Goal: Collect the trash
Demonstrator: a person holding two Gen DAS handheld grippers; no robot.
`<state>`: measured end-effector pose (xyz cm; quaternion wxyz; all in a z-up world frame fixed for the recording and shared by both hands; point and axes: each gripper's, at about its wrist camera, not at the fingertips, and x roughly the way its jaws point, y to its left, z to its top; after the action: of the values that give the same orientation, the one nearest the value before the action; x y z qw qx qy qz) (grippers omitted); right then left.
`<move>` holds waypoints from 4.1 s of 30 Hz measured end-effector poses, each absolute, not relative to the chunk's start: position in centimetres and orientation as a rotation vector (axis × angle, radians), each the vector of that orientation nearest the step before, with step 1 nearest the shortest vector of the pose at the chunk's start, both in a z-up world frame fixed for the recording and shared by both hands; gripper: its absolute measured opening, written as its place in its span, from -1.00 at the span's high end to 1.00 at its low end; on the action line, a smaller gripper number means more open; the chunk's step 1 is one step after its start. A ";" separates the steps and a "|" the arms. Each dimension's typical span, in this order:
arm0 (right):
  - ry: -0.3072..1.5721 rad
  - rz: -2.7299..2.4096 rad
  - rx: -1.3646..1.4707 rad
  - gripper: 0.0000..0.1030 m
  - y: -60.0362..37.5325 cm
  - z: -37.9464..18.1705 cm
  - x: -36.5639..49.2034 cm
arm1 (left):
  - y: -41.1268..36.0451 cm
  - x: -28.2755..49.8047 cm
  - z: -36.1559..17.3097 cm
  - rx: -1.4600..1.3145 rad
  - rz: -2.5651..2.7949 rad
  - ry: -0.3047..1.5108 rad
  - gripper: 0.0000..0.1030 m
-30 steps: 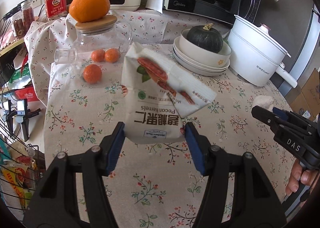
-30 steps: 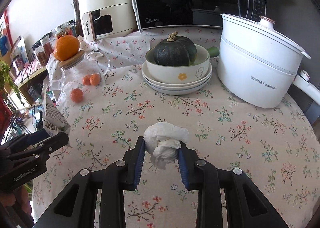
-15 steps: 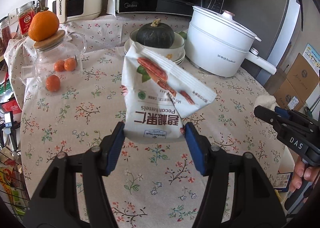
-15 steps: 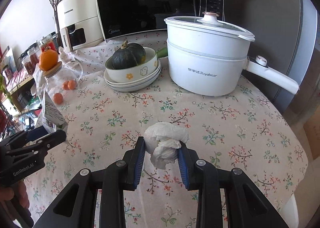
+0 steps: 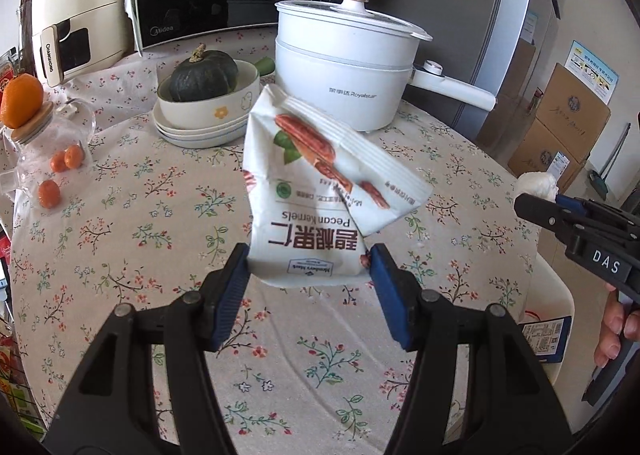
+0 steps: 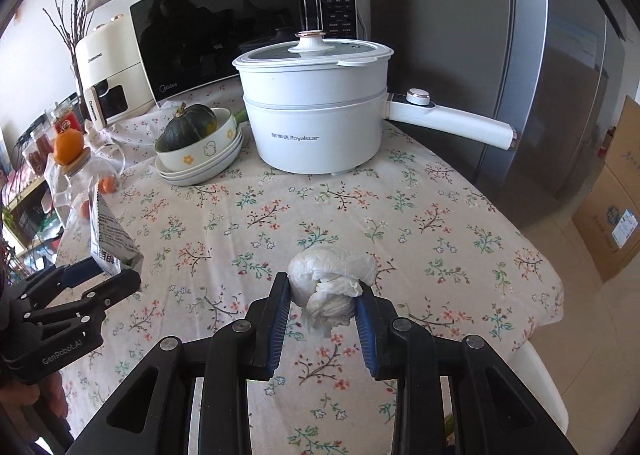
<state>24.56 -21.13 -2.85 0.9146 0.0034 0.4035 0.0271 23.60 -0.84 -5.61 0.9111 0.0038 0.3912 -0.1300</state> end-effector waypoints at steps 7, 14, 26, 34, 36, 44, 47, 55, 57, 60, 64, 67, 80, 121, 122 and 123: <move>0.841 -0.004 0.043 0.38 -25.9 -2.4 22.0 | -5.7 22.5 -5.1 0.036 -0.336 0.804 -0.20; 0.843 -0.056 0.091 0.38 -30.8 -2.2 19.6 | -10.7 21.3 -5.1 0.080 -0.394 0.804 -0.20; 0.894 -0.180 0.201 0.37 -40.0 -3.0 14.7 | -20.9 16.8 -6.6 0.258 -0.564 0.809 -0.21; 0.939 -0.213 0.240 0.36 -43.5 -3.8 12.1 | -24.8 14.8 -8.1 0.344 -0.661 0.848 -0.21; 0.953 -0.212 0.244 0.36 -43.9 -4.1 11.6 | -25.4 14.6 -8.4 0.352 -0.677 0.863 -0.21; 0.974 -0.208 0.324 0.07 -45.6 -4.5 10.2 | -26.7 13.5 -8.5 0.378 -0.660 0.851 -0.66; 0.962 -0.209 0.344 -0.12 -46.0 -4.2 9.8 | -26.7 13.6 -8.5 0.372 -0.643 0.858 -0.69; 0.941 -0.210 0.335 -0.42 -45.5 -3.1 9.2 | -25.3 13.6 -7.4 0.337 -0.587 0.839 -0.87; 0.932 -0.210 0.319 -0.51 -45.0 -2.6 8.9 | -24.7 13.3 -6.8 0.328 -0.564 0.828 -0.91; 0.915 -0.205 0.293 -0.61 -44.0 -1.8 8.5 | -23.9 12.8 -5.8 0.315 -0.526 0.819 -0.92; 0.892 -0.210 0.276 -0.68 -42.6 -0.7 7.3 | -22.3 11.6 -4.5 0.308 -0.476 0.796 -0.95; 0.877 -0.213 0.244 -0.71 -41.0 0.2 6.1 | -20.8 10.8 -3.8 0.280 -0.430 0.794 -0.97; 0.782 -0.210 0.091 -0.83 -34.2 3.3 1.2 | -14.9 6.5 -0.8 0.195 -0.263 0.727 -0.98; 0.744 -0.224 -0.032 -0.83 -29.6 3.5 -1.2 | -11.4 1.3 0.3 0.153 -0.178 0.662 -0.98; 0.744 -0.225 -0.032 -0.83 -29.6 3.5 -1.2 | -11.4 1.3 0.3 0.152 -0.179 0.662 -0.98; 0.744 -0.224 -0.032 -0.83 -29.6 3.4 -1.2 | -11.4 1.3 0.3 0.152 -0.179 0.663 -0.98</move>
<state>-1.23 -29.57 3.45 0.9253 -0.0154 0.3628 -0.1094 1.27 -11.43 0.30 0.9388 0.0744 0.3246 -0.0879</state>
